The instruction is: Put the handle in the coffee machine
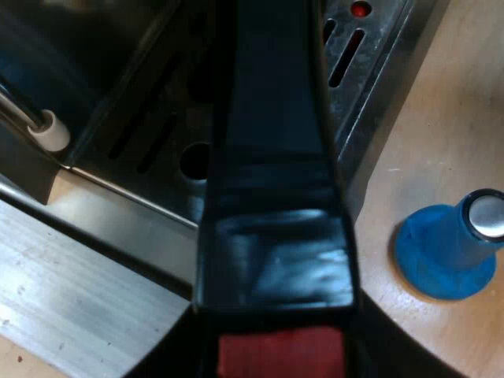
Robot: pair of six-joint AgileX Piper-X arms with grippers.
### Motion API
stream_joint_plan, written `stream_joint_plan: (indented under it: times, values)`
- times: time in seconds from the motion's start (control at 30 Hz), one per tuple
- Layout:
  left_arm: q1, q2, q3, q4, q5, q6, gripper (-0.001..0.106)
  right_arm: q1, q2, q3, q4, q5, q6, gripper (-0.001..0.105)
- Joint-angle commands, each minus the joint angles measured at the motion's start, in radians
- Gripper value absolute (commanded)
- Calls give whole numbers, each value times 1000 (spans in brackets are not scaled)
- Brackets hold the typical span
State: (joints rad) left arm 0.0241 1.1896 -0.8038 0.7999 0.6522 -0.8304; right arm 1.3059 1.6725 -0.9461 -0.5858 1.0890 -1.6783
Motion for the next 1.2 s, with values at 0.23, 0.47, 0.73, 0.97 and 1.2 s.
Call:
stream_joint_plan:
  times: [0.23, 0.47, 0.73, 0.97, 1.2]
  values:
    - [0, 10, -16, -65, 60, -1, 0, -11, 3, -1, -17, 6, -49, 86]
    - [0, 10, -16, -114, 60, -26, 0, -11, 3, -1, -17, 6, -49, 86]
    - [0, 10, -16, -158, 60, -72, 0, -11, 3, -1, -17, 6, -53, 86]
    - [0, 10, -16, -156, 63, -81, 0, -11, 3, -1, -17, 6, -53, 86]
    - [0, 10, -60, -151, 63, -89, 0, -11, 3, -1, -17, 6, -53, 86]
